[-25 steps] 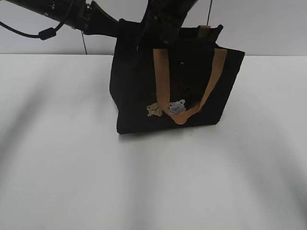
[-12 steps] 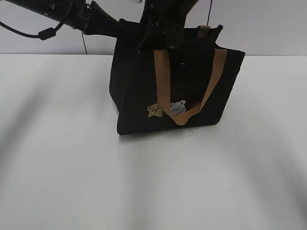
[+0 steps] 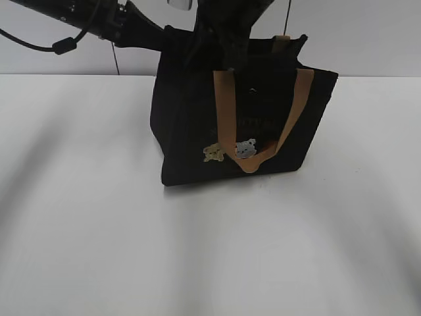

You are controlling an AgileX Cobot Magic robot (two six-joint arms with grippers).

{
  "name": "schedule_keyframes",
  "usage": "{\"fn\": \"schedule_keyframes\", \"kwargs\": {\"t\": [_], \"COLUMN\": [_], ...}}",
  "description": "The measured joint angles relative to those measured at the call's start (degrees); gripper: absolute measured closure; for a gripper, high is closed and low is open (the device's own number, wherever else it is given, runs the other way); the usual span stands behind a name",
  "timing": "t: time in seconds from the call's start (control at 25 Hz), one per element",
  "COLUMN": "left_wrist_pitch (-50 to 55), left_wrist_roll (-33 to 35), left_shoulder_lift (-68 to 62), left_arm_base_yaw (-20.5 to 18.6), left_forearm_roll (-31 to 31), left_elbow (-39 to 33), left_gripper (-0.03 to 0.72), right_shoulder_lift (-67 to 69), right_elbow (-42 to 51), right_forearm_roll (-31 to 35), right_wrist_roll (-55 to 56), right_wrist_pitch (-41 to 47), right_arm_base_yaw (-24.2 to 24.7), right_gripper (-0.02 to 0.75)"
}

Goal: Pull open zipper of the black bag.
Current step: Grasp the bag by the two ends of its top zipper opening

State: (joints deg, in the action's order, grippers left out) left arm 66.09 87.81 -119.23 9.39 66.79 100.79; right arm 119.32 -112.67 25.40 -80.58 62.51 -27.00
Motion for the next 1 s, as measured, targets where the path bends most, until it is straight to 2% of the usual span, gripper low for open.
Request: {"fn": "schedule_keyframes", "kwargs": {"t": [0.2,0.56,1.0], "left_wrist_pitch": [0.36,-0.89,-1.63], "left_wrist_roll": [0.0,0.0,-0.09], "left_shoulder_lift": [0.17,-0.04,-0.78], "left_arm_base_yaw": [0.0,1.15,1.6], "left_forearm_roll": [-0.14,-3.0,-7.36], "left_elbow": [0.0,0.06,0.51], "left_gripper": [0.636,0.636,0.637], "right_shoulder_lift": [-0.89,-2.79,-2.79], "right_elbow": [0.0,0.0,0.0], "right_forearm_roll": [0.0,-0.41,0.13], "right_wrist_roll": [5.48,21.64,24.81], "right_wrist_pitch": [-0.13,-1.33,0.43], "right_arm_base_yaw": [0.0,0.06,3.6], "right_gripper": [0.687,0.69,0.71]}}
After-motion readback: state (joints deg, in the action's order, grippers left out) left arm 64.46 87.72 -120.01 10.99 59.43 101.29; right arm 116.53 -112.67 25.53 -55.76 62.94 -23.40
